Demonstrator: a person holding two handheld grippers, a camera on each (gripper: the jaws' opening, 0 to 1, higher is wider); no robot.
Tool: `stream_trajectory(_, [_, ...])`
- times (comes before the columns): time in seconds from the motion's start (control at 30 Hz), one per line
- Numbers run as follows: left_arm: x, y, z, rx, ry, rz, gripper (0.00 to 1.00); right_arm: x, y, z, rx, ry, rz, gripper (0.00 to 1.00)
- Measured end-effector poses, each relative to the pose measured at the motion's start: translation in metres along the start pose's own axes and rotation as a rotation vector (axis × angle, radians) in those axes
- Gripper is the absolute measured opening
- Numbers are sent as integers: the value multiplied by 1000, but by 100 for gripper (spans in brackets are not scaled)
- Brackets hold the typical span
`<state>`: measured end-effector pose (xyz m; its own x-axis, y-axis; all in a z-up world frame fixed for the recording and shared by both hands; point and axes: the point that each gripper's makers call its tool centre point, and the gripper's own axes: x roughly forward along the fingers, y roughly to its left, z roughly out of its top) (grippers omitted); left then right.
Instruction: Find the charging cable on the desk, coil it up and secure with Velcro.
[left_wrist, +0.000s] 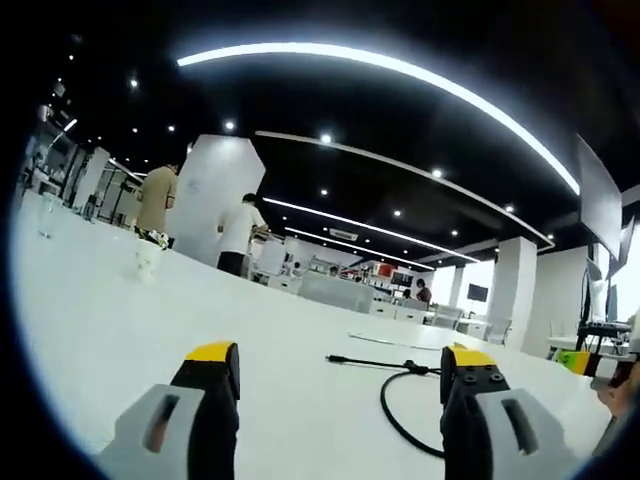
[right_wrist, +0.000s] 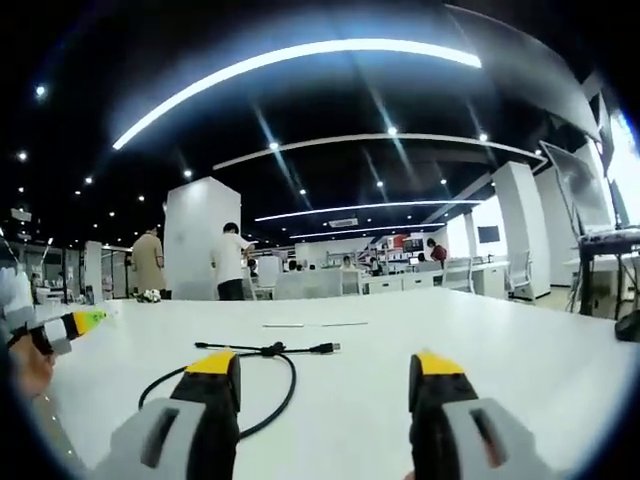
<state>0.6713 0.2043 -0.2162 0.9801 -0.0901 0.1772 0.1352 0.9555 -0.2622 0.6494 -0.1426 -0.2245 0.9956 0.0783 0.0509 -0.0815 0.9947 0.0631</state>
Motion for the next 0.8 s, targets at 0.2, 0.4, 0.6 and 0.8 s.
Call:
stream_trajectory(0.2, [1,-9,0,11,4,-23,82,-2,1,0,22,-15,8,68])
stream_trajectory(0.4, [2,-13,-2,-3,9,-32,82,-3,6,-1,22,-18,20,67])
stream_trajectory(0.6, [-2,-9,0,-5,0,-17,82,-2,8,-5,31,1,11,67])
stream_trajectory(0.8, [-6,1,0,19,-1,22,82,0,14,-6,3,7,14,69])
